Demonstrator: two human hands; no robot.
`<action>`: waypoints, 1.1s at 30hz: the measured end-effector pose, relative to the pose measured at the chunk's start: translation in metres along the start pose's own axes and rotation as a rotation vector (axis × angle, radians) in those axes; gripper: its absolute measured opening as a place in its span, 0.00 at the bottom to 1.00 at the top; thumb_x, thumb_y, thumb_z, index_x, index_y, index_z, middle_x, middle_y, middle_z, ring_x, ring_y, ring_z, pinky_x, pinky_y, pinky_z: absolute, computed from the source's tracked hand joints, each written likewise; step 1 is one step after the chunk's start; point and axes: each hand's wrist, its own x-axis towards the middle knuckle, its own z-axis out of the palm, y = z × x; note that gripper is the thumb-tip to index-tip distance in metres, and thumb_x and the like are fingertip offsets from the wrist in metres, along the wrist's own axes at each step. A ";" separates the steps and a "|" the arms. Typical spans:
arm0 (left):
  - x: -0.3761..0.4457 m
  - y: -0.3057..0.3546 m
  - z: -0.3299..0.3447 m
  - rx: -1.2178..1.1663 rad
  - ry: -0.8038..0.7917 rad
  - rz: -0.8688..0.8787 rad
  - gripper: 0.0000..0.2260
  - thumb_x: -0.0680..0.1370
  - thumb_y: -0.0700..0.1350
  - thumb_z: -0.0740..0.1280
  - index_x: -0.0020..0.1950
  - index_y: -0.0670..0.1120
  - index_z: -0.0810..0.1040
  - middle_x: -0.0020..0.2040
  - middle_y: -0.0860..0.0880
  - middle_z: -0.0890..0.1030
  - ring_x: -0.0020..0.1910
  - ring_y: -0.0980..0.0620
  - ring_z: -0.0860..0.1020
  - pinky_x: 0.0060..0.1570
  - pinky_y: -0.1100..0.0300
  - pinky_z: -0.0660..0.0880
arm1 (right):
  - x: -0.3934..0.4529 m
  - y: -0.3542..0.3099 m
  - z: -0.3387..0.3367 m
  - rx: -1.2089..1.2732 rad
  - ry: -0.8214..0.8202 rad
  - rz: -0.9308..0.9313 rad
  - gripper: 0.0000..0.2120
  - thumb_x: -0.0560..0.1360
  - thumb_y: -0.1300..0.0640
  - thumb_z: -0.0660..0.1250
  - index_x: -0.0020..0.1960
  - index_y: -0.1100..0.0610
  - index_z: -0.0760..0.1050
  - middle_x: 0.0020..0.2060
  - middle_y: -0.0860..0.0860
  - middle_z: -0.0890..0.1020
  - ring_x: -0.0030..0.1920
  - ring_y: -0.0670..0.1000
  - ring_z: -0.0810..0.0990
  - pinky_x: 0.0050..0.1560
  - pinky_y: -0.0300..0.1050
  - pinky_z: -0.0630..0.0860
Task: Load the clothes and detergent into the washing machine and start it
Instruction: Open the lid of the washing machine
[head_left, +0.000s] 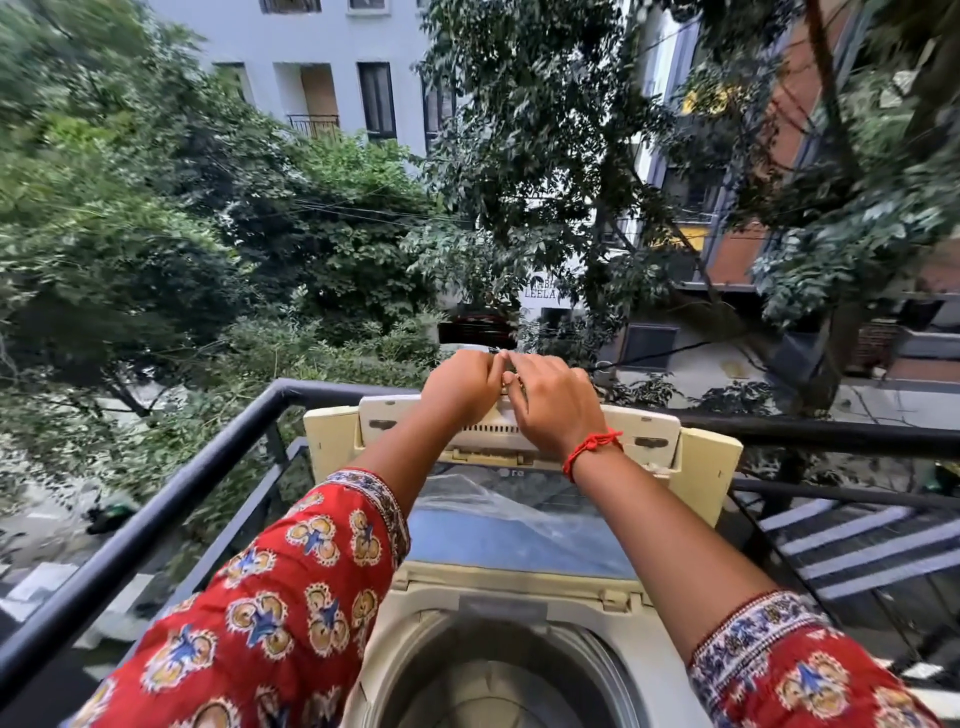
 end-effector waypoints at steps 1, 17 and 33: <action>-0.005 0.001 -0.002 -0.001 0.006 0.008 0.20 0.82 0.53 0.52 0.39 0.46 0.76 0.40 0.44 0.82 0.38 0.43 0.78 0.35 0.56 0.69 | -0.004 -0.003 -0.003 0.014 0.007 0.021 0.23 0.81 0.44 0.46 0.66 0.54 0.71 0.57 0.53 0.80 0.57 0.54 0.77 0.50 0.52 0.75; -0.070 0.045 -0.005 0.275 0.062 0.265 0.23 0.83 0.51 0.49 0.78 0.52 0.49 0.79 0.51 0.51 0.78 0.52 0.49 0.75 0.42 0.53 | -0.071 -0.004 -0.057 -0.012 -0.056 0.106 0.28 0.80 0.44 0.45 0.78 0.52 0.52 0.77 0.51 0.57 0.78 0.49 0.52 0.71 0.72 0.47; -0.143 0.202 0.105 0.165 -0.061 0.585 0.29 0.78 0.45 0.56 0.78 0.44 0.52 0.79 0.47 0.50 0.78 0.49 0.47 0.74 0.40 0.43 | -0.241 0.088 -0.129 -0.197 -0.124 0.427 0.28 0.80 0.45 0.51 0.78 0.49 0.51 0.78 0.51 0.54 0.78 0.51 0.50 0.70 0.73 0.50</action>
